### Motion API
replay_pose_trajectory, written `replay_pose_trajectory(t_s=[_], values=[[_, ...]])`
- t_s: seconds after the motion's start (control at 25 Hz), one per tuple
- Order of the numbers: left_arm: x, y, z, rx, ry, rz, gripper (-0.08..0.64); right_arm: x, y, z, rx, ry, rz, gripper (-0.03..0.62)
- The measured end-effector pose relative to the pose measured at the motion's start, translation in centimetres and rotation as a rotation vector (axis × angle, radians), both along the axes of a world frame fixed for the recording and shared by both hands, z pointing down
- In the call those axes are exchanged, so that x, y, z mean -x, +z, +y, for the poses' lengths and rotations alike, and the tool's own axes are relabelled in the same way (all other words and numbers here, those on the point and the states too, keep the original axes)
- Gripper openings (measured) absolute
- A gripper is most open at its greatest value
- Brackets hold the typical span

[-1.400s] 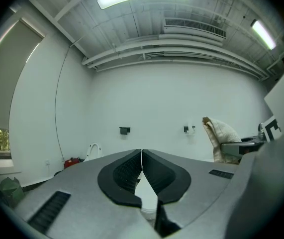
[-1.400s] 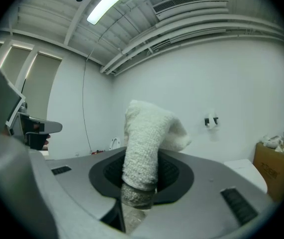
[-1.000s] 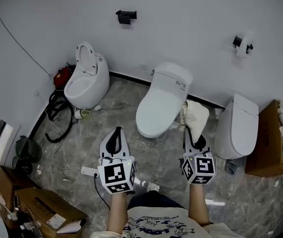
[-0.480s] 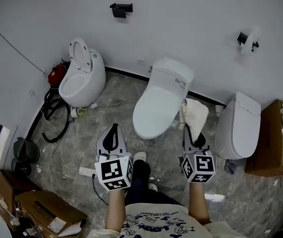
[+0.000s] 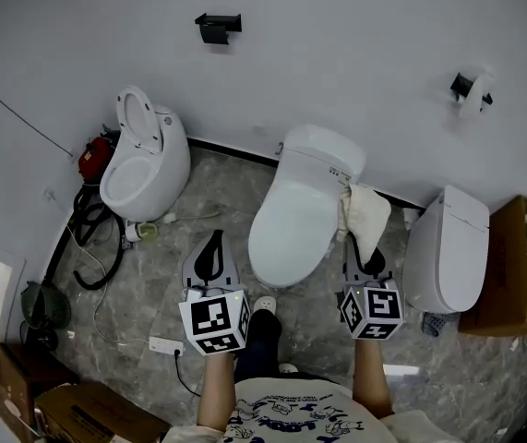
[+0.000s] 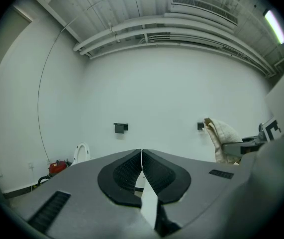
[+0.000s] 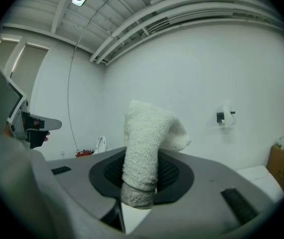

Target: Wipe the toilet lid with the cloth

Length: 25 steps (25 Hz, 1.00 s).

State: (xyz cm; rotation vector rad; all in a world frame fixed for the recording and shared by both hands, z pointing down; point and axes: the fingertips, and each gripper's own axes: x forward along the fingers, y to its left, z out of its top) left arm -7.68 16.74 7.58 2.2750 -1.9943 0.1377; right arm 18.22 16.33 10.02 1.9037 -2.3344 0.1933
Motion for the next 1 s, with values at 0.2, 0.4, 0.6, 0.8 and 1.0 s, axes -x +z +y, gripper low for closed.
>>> replay_pose_trajectory(t_s=[0.2, 0.4, 0.6, 0.8, 1.0], values=[[2.3, 0.1, -7.9, 0.004, 0.023, 0.009, 0.009, 2.2, 0.2, -7.2, 0.01, 0.024, 0.003, 0.095], [3.4, 0.3, -15.6, 0.014, 0.059, 0.013, 0.009, 3.6, 0.2, -14.0, 0.021, 0.049, 0.016, 0.095], [3.8, 2.1, -21.5, 0.048, 0.089, 0.014, 0.008, 4.2, 1.9, -19.3, 0.056, 0.071, 0.024, 0.095], [3.6, 4.4, -25.4, 0.09, 0.116, 0.011, 0.008, 4.1, 4.3, -23.1, 0.109, 0.085, 0.032, 0.095], [3.7, 7.1, -28.1, 0.139, 0.121, 0.006, 0.009, 4.0, 7.0, -25.5, 0.159, 0.084, 0.043, 0.095]])
